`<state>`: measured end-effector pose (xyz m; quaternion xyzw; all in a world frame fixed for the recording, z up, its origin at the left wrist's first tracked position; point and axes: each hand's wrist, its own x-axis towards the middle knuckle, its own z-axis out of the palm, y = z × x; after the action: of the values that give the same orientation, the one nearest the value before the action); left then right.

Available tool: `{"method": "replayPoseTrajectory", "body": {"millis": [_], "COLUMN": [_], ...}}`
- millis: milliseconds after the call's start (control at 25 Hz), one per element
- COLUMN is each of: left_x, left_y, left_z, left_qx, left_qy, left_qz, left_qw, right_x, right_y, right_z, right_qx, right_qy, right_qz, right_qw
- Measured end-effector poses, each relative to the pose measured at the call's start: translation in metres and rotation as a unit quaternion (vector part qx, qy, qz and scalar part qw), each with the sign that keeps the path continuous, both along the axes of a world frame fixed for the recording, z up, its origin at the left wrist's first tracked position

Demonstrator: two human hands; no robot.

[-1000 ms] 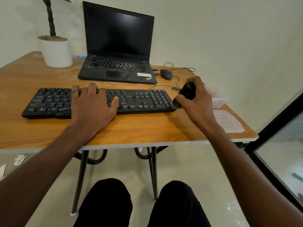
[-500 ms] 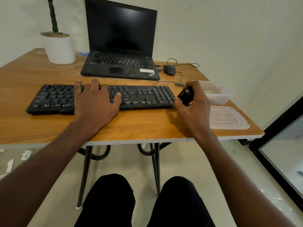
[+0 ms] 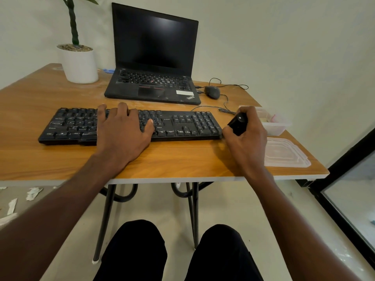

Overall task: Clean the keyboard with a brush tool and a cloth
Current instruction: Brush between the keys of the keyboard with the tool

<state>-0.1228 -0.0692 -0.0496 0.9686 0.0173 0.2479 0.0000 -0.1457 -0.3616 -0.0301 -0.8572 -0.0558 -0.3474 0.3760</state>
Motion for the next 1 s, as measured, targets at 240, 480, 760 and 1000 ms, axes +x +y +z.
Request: {"method": "replayPoseTrajectory", "body": {"millis": [240, 480, 760, 1000], "left_x": [0.0, 0.0, 0.002, 0.002], "left_y": [0.0, -0.001, 0.0, 0.0], "left_z": [0.0, 0.002, -0.002, -0.002], "left_qx": [-0.001, -0.007, -0.009, -0.002], "left_qy": [0.003, 0.01, 0.012, 0.01], "left_qz": [-0.004, 0.001, 0.009, 0.004], "left_qw": [1.0, 1.0, 1.0, 1.0], "right_x": [0.033, 0.103, 0.068, 0.041], "right_y": [0.003, 0.026, 0.024, 0.019], "right_z": [0.022, 0.051, 0.06, 0.073], "right_qx": [-0.015, -0.058, -0.122, -0.133], "right_qy": [0.044, 0.11, 0.191, 0.243], "right_qz": [0.053, 0.079, 0.109, 0.163], "right_qw": [0.997, 0.989, 0.968, 0.947]}}
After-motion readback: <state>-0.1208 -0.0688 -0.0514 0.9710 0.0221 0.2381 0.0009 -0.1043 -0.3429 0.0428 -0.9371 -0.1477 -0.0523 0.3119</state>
